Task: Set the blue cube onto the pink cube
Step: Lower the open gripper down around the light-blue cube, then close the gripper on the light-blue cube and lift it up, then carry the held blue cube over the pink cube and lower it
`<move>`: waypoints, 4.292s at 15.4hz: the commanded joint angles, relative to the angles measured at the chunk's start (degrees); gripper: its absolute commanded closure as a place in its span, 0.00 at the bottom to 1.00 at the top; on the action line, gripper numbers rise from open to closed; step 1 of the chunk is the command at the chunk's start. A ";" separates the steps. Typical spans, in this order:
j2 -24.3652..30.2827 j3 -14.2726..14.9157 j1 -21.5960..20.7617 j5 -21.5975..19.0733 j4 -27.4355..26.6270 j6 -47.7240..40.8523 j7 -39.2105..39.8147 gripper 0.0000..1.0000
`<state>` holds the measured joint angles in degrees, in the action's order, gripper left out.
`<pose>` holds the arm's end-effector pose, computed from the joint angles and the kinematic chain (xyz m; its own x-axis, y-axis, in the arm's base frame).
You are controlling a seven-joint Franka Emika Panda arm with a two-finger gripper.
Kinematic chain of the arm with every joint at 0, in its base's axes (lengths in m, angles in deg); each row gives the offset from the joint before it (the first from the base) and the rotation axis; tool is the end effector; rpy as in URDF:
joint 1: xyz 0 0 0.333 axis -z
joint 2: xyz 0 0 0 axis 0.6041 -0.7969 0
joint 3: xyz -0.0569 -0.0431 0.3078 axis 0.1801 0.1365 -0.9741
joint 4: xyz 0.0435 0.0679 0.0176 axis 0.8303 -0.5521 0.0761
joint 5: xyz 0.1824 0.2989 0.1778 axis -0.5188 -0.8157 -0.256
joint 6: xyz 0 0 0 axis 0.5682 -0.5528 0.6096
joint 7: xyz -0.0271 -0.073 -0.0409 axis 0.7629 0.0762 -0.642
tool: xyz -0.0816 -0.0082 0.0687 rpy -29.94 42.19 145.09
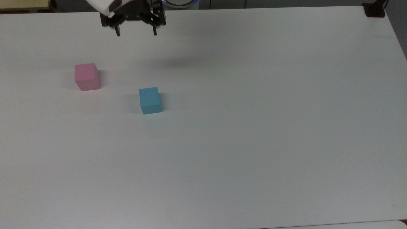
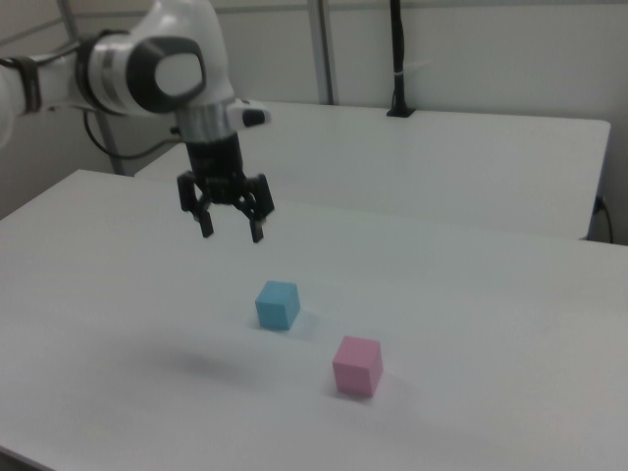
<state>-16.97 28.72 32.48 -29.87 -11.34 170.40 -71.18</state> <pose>0.5723 -0.0490 0.5251 0.9879 0.1137 -0.1055 0.1217 -0.9899 0.0730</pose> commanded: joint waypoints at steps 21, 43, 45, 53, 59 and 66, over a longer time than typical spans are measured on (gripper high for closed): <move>-16.83 -2.35 0.47 1.62 -3.61 23.99 -8.91 0.00; -4.53 -1.74 6.96 0.23 -1.15 6.52 2.22 0.44; -3.04 -1.03 8.98 -1.45 -1.14 5.45 7.76 0.43; -3.03 1.08 14.61 -1.54 -2.28 7.98 18.58 0.43; -3.99 3.80 15.14 -1.71 -8.00 21.34 20.00 0.43; -5.67 4.33 14.97 -1.71 -11.51 27.07 19.91 0.44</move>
<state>-23.61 32.28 48.15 -30.40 -20.48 195.81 -52.60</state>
